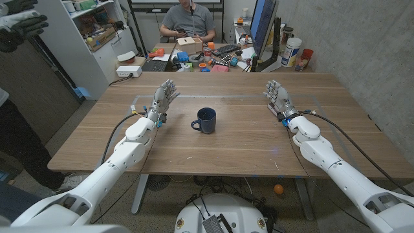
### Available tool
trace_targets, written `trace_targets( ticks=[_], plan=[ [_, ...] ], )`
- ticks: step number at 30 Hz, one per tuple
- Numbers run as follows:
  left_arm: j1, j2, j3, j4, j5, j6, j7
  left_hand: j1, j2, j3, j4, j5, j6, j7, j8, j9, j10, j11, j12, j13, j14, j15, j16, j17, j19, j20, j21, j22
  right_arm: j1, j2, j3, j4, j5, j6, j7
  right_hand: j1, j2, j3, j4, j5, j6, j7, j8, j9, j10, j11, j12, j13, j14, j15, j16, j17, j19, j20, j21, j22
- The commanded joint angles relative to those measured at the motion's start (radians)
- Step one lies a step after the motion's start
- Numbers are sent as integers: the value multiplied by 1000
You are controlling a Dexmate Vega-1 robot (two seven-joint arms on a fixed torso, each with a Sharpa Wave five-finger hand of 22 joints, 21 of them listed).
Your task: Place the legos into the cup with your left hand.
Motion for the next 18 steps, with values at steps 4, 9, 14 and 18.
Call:
trace_targets(
  ticks=[4, 9, 14, 18],
  plan=[
    [8, 9, -5, -12, 1, 4, 5, -1, 99, 7, 1, 6, -9, 0, 4, 5, -8, -1, 6, 2, -6, -2, 6, 3, 9, 1, 6, 4, 4, 2, -4, 3, -2, -5, 2, 1, 64, 8, -1, 7, 8, 1, 5, 5, 9, -2, 4, 4, -1, -10, 5, 5, 5, -35, 4, 5],
    [9, 4, -5, -10, 0, -6, 2, -1, 100, 7, 1, 6, -8, -1, 5, 5, -4, -3, 7, 2, -5, -1, 6, 3, 10, 4, 5, 4, 1, 2, -3, 3, 0, -2, 2, 1, 64, 8, -1, 7, 8, 1, 5, 5, 9, 1, 4, 4, -1, -11, 5, 5, 4, -35, 4, 5],
    [10, 4, -4, -8, 10, -25, 0, 1, 99, 6, -1, 5, 2, -17, 8, 6, -4, -3, 7, 3, -2, 3, 6, 2, 6, 26, 3, 4, -3, -1, -1, -2, 1, -1, 1, -1, 64, 9, -1, 7, 8, 0, 5, 5, 9, 0, 4, 4, -1, -11, 4, 5, 4, -36, 3, 5],
    [17, 12, -6, -20, 29, -40, 13, 8, 74, -1, -16, 2, 11, -39, 9, 5, -4, 1, 7, 3, -6, 21, 3, 0, -9, 62, -5, 4, -8, -3, 1, -6, 1, -1, -2, -1, 63, 9, -1, 7, 9, 1, 5, 5, 9, 0, 4, 4, 0, -10, 5, 5, 4, -35, 3, 5]
  ],
)
